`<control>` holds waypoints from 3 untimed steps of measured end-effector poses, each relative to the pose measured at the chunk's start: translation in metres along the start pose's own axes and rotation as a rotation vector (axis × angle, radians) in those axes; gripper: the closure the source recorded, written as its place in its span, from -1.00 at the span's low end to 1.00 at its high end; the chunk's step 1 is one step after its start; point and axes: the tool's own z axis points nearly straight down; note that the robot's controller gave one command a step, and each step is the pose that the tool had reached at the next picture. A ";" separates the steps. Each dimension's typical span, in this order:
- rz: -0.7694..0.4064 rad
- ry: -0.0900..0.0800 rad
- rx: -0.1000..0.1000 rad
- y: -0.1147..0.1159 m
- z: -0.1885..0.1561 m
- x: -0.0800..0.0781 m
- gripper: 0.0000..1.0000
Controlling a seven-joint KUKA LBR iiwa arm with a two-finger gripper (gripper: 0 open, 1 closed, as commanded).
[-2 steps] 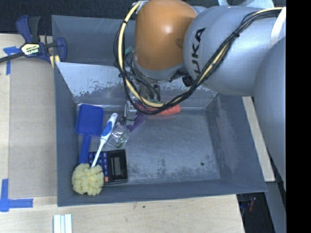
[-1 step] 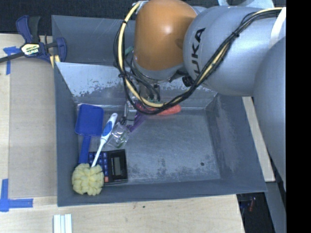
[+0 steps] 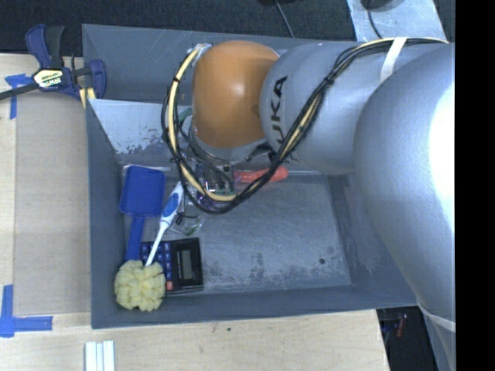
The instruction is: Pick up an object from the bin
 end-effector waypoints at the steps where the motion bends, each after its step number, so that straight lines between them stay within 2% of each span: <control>1: -0.090 -0.010 -0.001 0.002 0.012 -0.001 -1.00; 2: -0.076 -0.003 -0.001 0.021 0.064 0.025 -1.00; 3: -0.073 -0.017 -0.002 0.020 0.067 0.020 -1.00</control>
Offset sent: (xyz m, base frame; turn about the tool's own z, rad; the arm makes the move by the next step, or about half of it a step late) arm -0.0256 0.0203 -0.0636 -0.0753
